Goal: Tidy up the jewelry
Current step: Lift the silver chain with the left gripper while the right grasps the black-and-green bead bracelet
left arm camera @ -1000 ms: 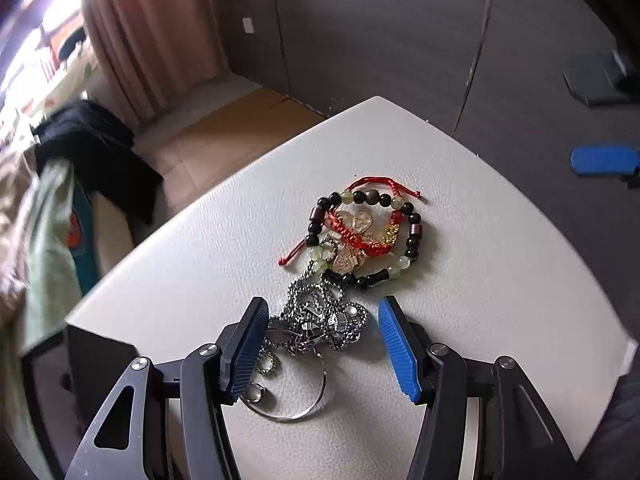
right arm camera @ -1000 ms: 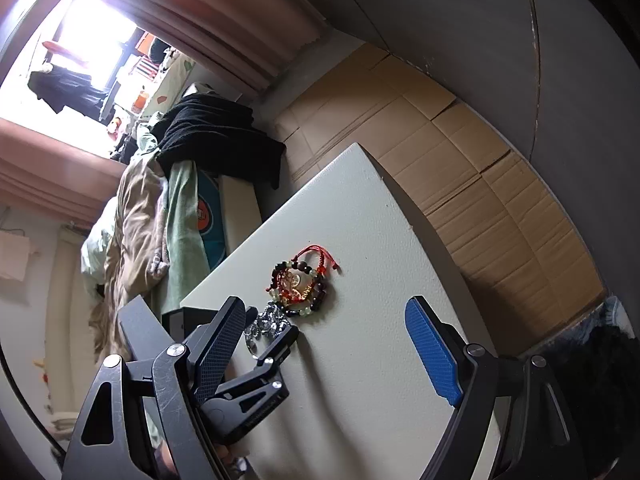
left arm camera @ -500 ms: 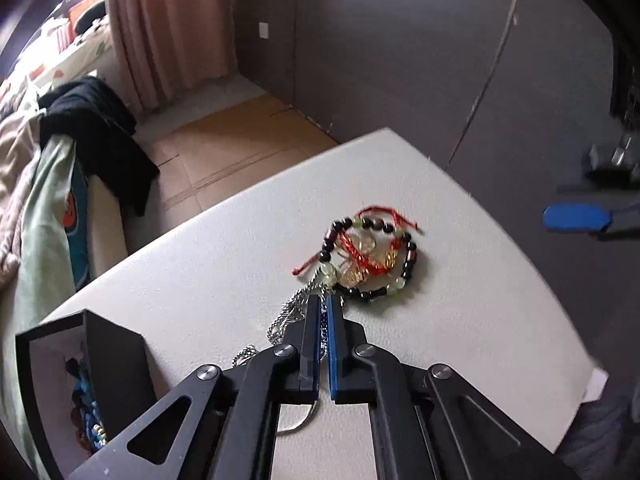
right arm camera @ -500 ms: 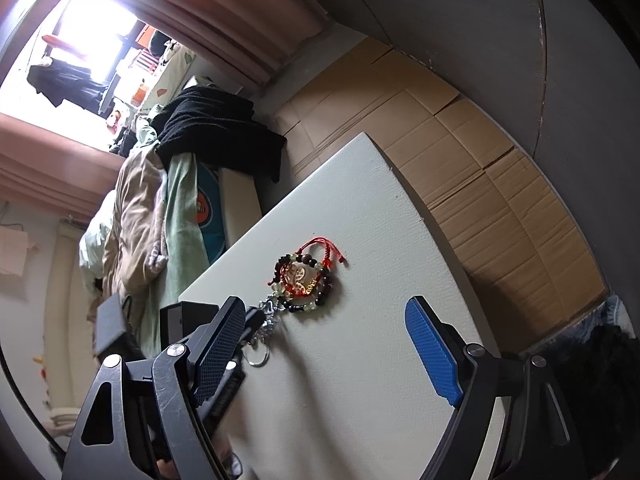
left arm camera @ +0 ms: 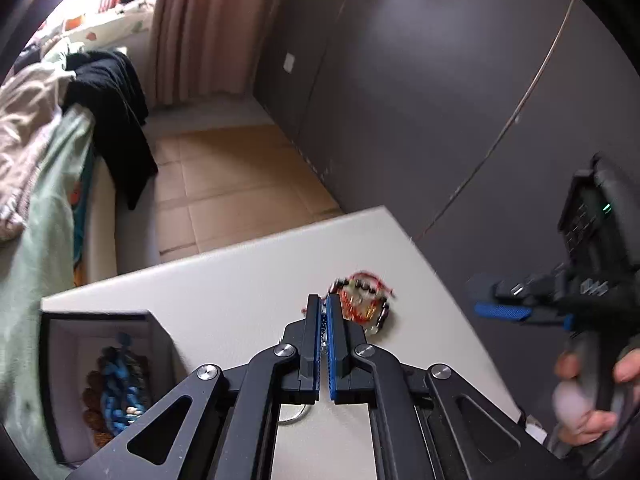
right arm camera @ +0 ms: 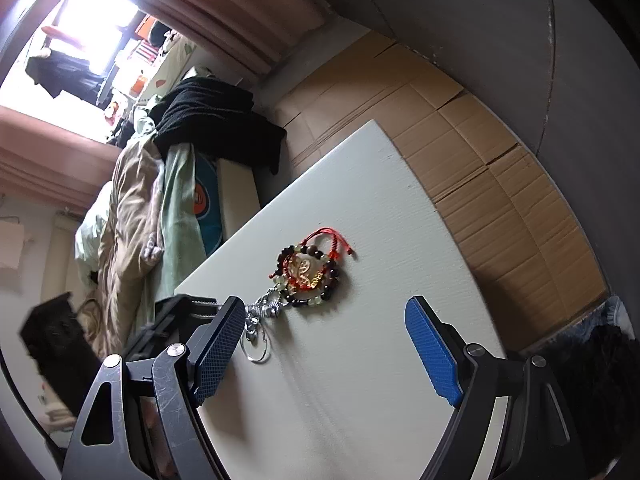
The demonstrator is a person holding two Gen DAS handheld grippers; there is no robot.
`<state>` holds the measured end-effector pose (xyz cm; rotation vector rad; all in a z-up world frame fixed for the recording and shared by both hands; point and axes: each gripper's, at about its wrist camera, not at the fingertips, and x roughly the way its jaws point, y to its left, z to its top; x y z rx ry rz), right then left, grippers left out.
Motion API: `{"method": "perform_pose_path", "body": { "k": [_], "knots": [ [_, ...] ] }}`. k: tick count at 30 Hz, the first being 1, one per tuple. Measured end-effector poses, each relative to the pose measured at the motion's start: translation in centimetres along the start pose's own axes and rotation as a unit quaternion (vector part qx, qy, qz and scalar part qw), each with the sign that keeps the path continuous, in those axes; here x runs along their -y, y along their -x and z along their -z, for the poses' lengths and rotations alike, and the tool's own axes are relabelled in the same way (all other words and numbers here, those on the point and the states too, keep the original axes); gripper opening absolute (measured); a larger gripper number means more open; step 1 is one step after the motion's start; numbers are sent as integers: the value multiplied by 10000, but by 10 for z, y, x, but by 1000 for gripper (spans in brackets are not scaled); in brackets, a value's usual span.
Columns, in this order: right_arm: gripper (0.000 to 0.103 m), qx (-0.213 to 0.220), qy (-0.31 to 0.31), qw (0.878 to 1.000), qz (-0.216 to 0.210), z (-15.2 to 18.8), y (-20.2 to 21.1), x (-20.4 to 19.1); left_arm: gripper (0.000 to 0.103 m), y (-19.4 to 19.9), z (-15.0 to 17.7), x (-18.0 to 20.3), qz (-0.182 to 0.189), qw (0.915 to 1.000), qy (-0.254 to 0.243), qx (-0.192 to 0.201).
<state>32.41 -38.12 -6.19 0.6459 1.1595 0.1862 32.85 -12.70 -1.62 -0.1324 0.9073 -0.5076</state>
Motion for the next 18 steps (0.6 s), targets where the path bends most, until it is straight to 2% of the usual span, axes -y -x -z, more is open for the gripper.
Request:
{"method": "perform_pose_path", "body": {
  "k": [7, 9, 14, 18],
  "knots": [
    [82, -41, 151, 9997, 165, 4, -17, -9, 2, 50, -18, 9, 1, 9984, 24, 571],
    [74, 1, 215, 9995, 229, 3, -22, -12, 2, 64, -23, 10, -49, 9974, 11, 723],
    [34, -89, 352, 9991, 232, -2, -39, -16, 2, 88, -33, 11, -213, 9955, 2, 922],
    [24, -164, 541, 9975, 430, -6, -54, -19, 2, 105, -39, 10, -268, 9943, 9, 1029]
  ]
}}
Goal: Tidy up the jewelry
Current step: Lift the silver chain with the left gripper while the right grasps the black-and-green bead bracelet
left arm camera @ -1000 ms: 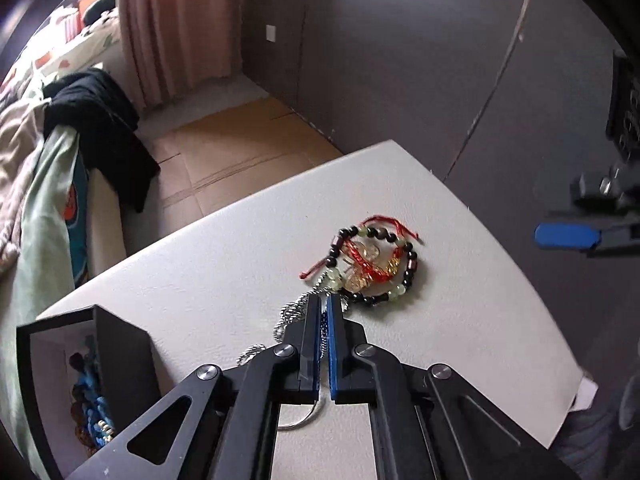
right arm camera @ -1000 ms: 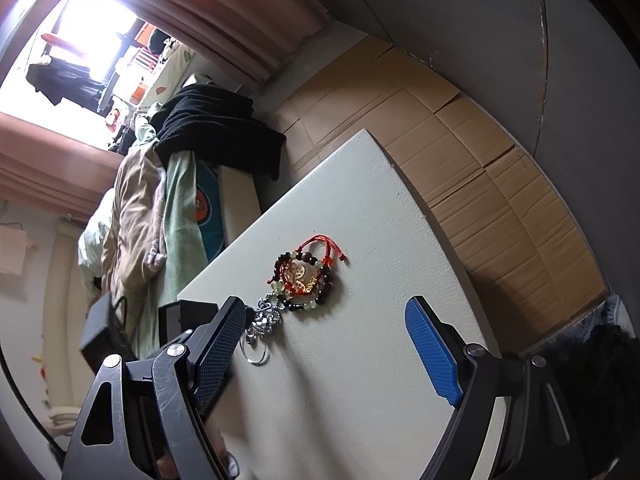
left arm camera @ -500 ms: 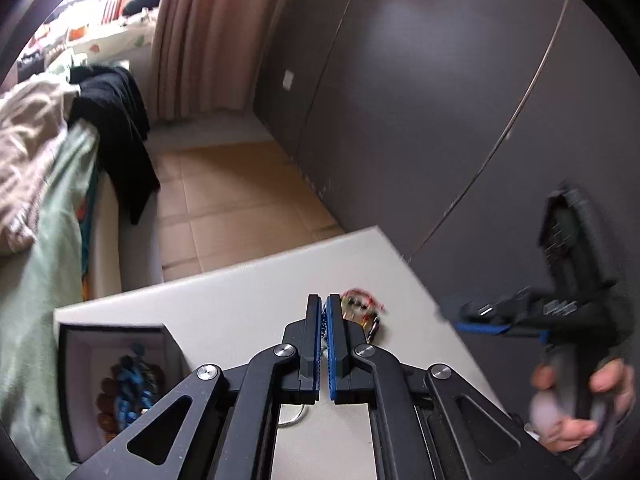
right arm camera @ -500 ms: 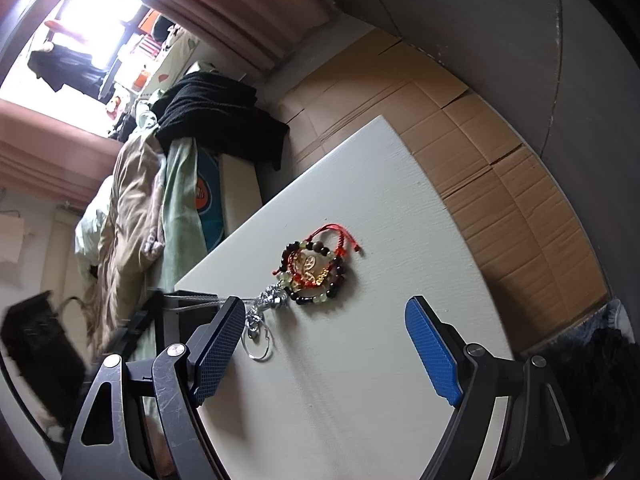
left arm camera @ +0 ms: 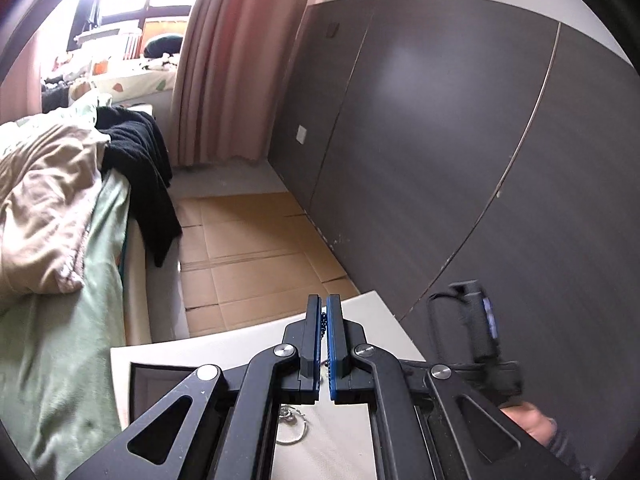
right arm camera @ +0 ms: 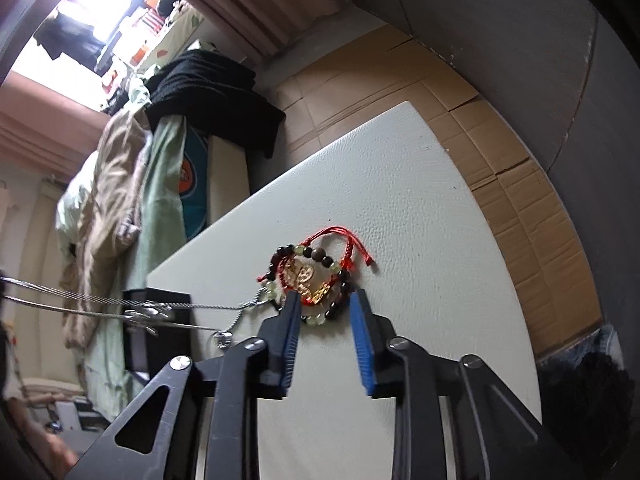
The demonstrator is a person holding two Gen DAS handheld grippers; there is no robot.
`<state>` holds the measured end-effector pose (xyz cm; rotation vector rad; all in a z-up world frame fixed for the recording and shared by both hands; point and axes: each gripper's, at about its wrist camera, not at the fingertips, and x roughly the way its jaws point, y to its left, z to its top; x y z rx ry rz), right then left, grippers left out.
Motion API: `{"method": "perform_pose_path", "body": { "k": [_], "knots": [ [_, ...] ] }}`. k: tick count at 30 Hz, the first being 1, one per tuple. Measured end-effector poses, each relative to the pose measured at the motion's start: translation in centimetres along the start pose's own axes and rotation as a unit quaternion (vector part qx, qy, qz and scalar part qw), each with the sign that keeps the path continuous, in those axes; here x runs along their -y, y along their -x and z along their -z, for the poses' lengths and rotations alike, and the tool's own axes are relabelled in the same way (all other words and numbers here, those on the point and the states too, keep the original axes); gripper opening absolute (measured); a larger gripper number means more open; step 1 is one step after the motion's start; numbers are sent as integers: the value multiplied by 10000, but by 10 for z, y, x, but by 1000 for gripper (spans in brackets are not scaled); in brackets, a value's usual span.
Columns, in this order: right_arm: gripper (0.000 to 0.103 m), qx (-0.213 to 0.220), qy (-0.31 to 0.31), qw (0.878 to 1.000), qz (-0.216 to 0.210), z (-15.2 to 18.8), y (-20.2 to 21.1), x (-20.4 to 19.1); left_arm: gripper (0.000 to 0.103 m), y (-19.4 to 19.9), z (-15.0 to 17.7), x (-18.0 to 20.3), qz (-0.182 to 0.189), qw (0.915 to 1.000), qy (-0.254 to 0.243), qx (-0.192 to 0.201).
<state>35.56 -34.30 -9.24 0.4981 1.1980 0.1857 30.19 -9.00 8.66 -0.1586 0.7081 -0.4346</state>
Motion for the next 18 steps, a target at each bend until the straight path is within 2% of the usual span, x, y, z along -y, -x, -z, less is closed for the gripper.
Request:
{"method": "perform_pose_path", "body": {
  "k": [6, 9, 12, 13, 14, 18],
  "knots": [
    [23, 21, 419, 9982, 430, -7, -15, -12, 2, 21, -15, 3, -134, 9997, -56, 195],
    [23, -144, 587, 9962, 632, -7, -27, -16, 2, 33, -23, 9, -185, 9994, -97, 292],
    [19, -94, 867, 9918, 929, -4, -30, -23, 2, 44, -29, 12, -236, 9989, -163, 379],
    [16, -102, 919, 9911, 957, -4, -30, -23, 2, 50, -31, 14, -267, 9986, -195, 416],
    [9, -120, 922, 9916, 904, -3, -29, -23, 2, 55, -34, 16, -303, 9983, -220, 456],
    [9, -53, 963, 9920, 814, 1, -18, -24, 2, 74, -42, 19, -419, 9969, -269, 606]
  ]
}}
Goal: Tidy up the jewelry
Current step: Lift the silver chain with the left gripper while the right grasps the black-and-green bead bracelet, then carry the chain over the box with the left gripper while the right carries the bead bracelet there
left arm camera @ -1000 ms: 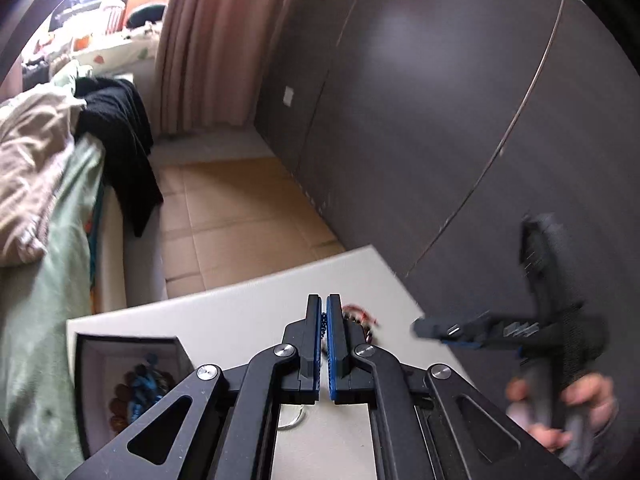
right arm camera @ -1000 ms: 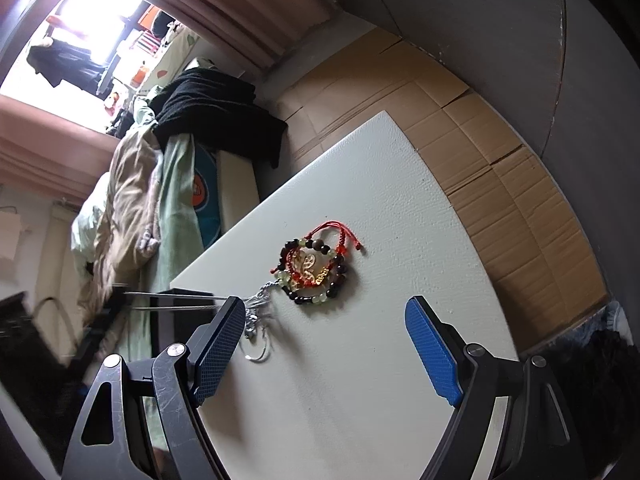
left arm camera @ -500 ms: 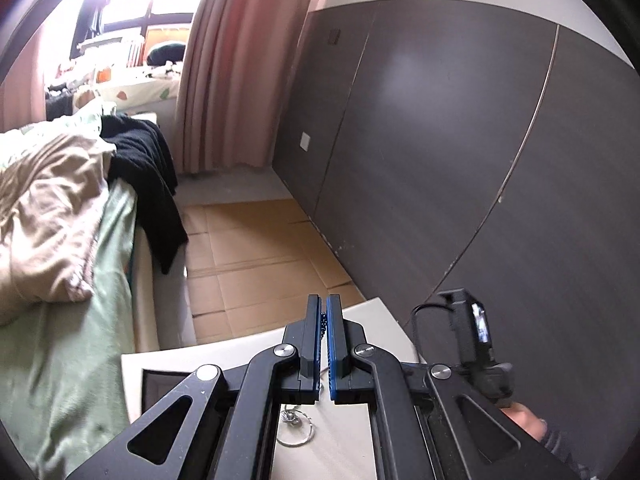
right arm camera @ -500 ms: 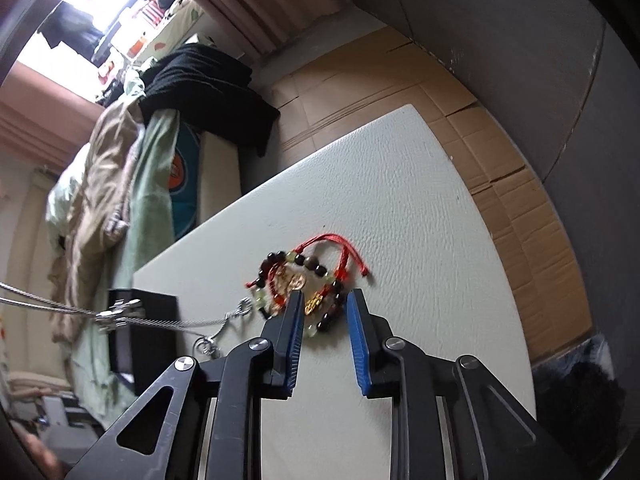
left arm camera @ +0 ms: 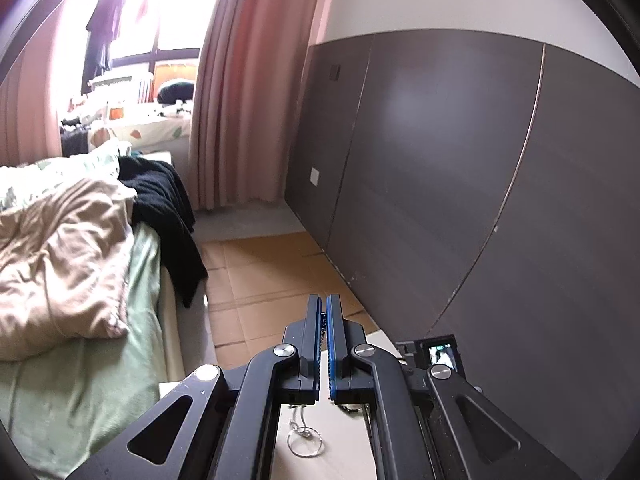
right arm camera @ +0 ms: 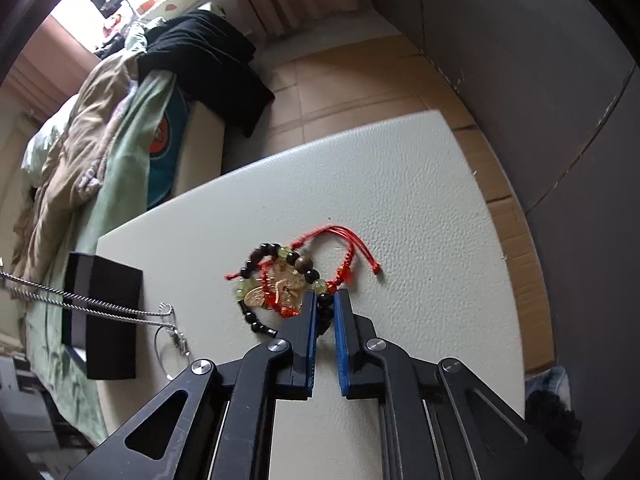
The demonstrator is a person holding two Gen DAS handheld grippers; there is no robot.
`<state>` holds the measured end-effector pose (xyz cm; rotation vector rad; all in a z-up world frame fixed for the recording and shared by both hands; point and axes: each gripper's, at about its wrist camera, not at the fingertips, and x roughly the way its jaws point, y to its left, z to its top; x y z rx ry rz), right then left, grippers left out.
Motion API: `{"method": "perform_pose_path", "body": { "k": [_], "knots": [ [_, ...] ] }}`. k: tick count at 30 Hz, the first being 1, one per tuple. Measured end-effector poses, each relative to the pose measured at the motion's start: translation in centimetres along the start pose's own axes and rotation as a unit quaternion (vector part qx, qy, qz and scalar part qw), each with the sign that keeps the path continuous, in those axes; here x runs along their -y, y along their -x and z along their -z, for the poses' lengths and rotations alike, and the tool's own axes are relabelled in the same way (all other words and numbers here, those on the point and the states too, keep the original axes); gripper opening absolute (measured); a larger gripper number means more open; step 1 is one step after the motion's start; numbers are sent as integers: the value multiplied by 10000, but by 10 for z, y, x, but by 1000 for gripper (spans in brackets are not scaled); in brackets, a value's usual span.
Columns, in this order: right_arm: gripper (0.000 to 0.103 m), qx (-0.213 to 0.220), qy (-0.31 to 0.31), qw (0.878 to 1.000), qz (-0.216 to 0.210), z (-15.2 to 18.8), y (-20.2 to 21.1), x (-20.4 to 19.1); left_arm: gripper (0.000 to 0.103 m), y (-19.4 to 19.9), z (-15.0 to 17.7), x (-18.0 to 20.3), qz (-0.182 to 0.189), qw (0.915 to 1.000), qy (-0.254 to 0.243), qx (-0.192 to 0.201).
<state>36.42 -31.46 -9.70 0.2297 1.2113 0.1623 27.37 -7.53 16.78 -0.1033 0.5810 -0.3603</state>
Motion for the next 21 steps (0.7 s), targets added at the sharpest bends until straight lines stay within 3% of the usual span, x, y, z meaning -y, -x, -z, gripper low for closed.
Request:
{"method": "perform_pose_path", "body": {
  "k": [7, 21],
  "knots": [
    [10, 474, -50, 9965, -686, 6, 44, -6, 2, 27, -16, 3, -180, 9995, -78, 252],
    [10, 1089, 188, 9757, -1889, 15, 98, -52, 2, 68, -36, -6, -604, 9961, -206, 612]
  ]
}}
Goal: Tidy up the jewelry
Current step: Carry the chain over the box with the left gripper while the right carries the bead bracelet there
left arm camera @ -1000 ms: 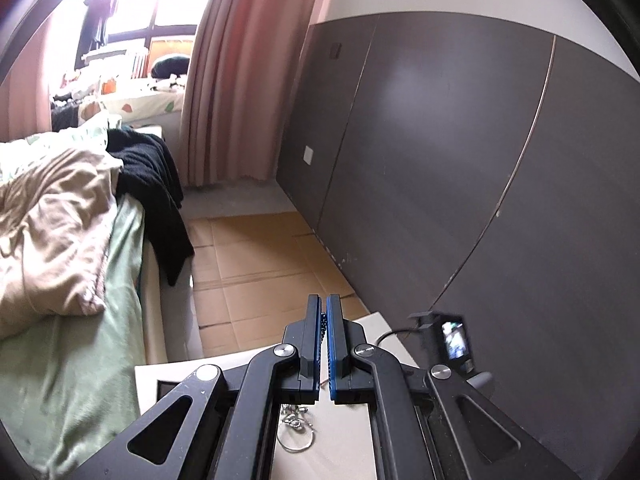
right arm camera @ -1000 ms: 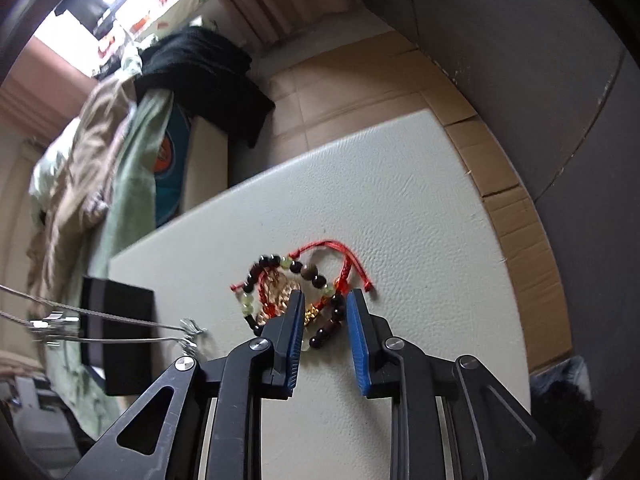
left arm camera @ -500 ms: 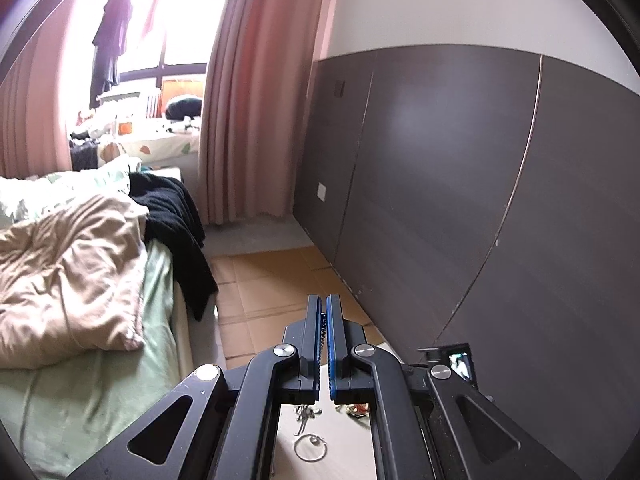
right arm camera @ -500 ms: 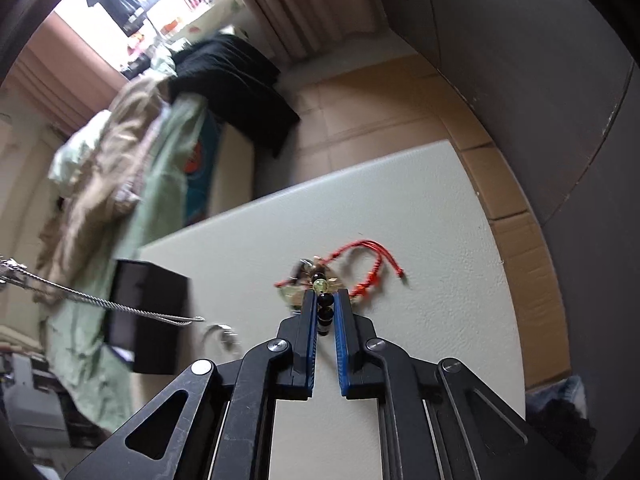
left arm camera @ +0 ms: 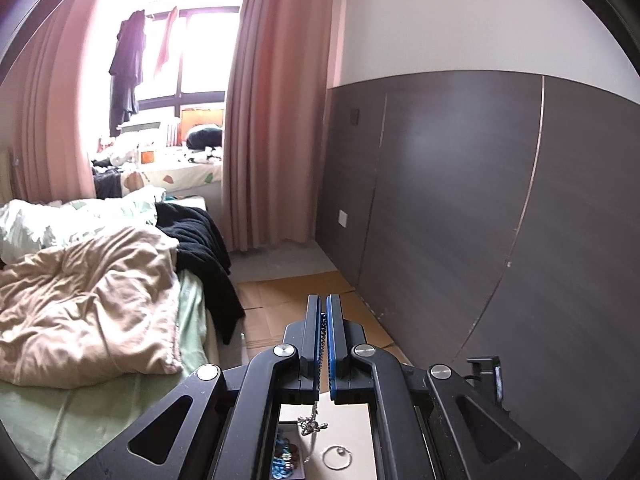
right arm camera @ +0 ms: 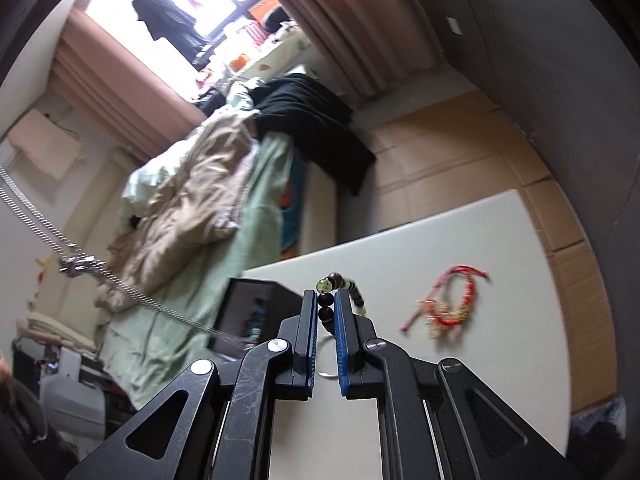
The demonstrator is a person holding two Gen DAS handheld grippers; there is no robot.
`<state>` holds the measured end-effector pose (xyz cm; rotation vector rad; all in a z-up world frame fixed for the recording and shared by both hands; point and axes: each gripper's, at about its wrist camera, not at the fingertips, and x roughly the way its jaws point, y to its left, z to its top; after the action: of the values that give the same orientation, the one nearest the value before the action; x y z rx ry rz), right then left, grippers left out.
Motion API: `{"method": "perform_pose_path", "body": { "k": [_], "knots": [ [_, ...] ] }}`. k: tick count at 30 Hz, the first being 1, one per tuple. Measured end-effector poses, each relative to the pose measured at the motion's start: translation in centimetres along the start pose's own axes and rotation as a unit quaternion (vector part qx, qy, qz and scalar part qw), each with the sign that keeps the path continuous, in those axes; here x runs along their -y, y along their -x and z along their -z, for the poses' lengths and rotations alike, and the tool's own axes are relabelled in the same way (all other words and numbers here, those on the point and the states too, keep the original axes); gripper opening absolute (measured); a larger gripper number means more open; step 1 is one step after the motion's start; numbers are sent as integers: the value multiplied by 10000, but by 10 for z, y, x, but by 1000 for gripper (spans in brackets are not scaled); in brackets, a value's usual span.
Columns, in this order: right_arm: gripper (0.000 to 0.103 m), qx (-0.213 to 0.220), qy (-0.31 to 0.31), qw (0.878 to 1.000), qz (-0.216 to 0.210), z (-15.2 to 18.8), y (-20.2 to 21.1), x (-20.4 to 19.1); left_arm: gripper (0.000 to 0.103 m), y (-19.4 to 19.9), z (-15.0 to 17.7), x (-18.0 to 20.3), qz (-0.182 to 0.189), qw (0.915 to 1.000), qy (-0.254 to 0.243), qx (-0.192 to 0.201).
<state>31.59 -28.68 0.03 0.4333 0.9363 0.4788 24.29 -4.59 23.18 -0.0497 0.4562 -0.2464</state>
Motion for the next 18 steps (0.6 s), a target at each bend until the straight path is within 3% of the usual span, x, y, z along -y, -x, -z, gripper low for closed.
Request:
{"method": "perform_pose_path", "body": {
  "k": [8, 18],
  "knots": [
    [10, 45, 237, 9988, -434, 5, -7, -38, 2, -11, 5, -25, -154, 9997, 160, -58],
    [10, -141, 446, 9973, -566, 12, -30, -67, 2, -21, 11, -40, -175, 9996, 198, -113]
  ]
}}
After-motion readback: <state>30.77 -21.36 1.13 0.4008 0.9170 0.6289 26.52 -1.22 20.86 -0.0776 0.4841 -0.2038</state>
